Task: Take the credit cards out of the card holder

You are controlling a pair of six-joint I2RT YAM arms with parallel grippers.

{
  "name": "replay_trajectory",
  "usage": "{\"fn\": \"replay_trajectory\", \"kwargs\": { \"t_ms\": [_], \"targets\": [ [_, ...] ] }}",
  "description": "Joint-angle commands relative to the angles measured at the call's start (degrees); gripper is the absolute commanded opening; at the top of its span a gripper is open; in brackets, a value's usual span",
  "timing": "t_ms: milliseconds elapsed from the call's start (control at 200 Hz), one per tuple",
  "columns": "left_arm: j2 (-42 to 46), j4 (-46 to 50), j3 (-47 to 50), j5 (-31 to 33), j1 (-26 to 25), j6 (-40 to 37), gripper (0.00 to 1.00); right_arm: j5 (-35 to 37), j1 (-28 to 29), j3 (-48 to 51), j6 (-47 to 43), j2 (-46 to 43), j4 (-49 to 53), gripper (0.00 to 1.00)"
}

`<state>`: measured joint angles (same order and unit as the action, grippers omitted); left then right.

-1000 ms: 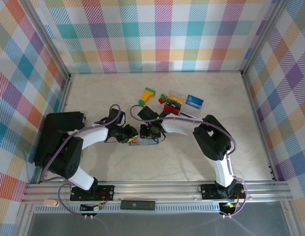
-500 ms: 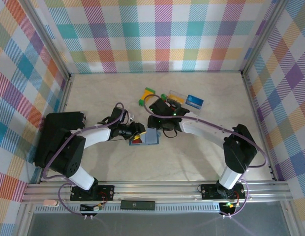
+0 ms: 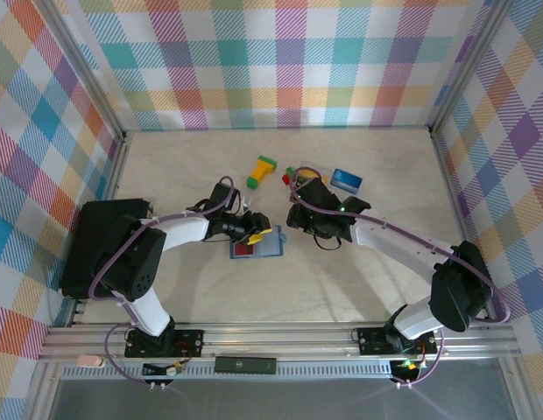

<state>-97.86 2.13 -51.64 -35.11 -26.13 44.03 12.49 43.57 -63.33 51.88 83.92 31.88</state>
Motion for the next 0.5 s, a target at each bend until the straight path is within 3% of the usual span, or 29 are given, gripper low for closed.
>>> {"fn": "replay_trajectory", "kwargs": {
  "t_ms": [0, 265, 495],
  "targets": [
    [2.4, 4.6, -2.0, 0.5, 0.8, -2.1, 0.47, -4.2, 0.2, 1.5, 1.7, -1.7, -3.2, 0.63],
    [8.0, 10.1, -2.3, 4.6, 5.4, -4.0, 0.47, -11.2, 0.2, -0.7, -1.6, 2.0, -8.7, 0.61],
    [10.5, 13.3, -0.1, 7.9, 10.6, -5.9, 0.4, -22.2, 0.5, -3.8, -1.5, 10.6, -15.6, 0.5]
  ]
}}
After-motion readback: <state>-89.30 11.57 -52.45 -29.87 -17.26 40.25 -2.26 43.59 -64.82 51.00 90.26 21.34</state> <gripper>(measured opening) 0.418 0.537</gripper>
